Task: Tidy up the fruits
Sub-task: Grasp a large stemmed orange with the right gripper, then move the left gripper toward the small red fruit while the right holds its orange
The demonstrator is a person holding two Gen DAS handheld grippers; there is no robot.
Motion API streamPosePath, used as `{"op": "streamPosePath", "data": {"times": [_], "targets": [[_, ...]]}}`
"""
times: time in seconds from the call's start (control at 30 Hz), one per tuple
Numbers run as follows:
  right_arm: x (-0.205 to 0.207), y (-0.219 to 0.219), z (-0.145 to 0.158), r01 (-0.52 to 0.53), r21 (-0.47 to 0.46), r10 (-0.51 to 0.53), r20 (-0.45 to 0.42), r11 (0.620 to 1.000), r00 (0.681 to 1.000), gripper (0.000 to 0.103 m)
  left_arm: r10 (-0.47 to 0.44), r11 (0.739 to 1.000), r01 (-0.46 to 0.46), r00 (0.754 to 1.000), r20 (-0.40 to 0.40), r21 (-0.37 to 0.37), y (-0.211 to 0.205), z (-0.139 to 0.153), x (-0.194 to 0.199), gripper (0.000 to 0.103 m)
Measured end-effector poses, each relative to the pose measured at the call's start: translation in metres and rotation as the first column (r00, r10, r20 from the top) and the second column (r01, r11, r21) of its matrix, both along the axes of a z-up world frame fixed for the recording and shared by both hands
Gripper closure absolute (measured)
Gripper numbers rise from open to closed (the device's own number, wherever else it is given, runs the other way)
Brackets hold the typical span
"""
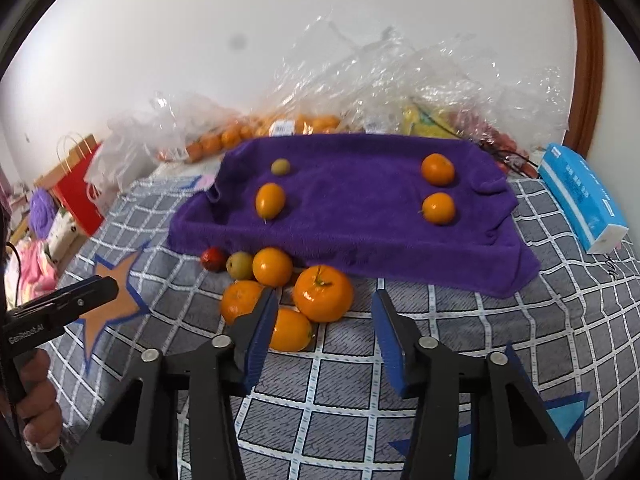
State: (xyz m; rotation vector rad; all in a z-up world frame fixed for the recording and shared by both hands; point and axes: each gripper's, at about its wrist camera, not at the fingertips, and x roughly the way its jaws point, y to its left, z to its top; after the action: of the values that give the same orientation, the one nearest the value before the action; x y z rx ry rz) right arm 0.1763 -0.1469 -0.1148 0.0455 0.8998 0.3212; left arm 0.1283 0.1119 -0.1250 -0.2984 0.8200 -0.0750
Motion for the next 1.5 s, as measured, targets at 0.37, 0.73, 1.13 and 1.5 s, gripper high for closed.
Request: {"op": "streamPosePath", "data": {"times": [0.37,0.73,1.13,1.5], "targets": [[0.027,0.017,-0.025,0.005,-0.027,-0.006,-0.061,1.000,0.998,0.060,0.013,1.000,-0.012,0.997,-0.070,0.014,0.001,-0.030,0.016,0.049],[0.034,0.017,-0.034,0.020,-0.030,-0.022,-0.077,0.999,0.997,0.060,0.032,0.998,-0.030,0.999,-0.039,0.060,-0.008,-0.034,0.012,0.050],[-0.005,-0.035,-0.022,0.117,-0.100,-0.116,0.014,0.988,0.993,0.060,0.039,0.989,-0.034,0.999,-0.036,0.143,-0.017,-0.035,0.012,0.050],[-0.017,-0.049,-0.038,0.133,-0.114,-0.131,0.031,0.984,0.991,0.059,0.057,0.981,-0.047,0.997,-0.049,0.188,-0.022,-0.036,0.013,0.049]]}}
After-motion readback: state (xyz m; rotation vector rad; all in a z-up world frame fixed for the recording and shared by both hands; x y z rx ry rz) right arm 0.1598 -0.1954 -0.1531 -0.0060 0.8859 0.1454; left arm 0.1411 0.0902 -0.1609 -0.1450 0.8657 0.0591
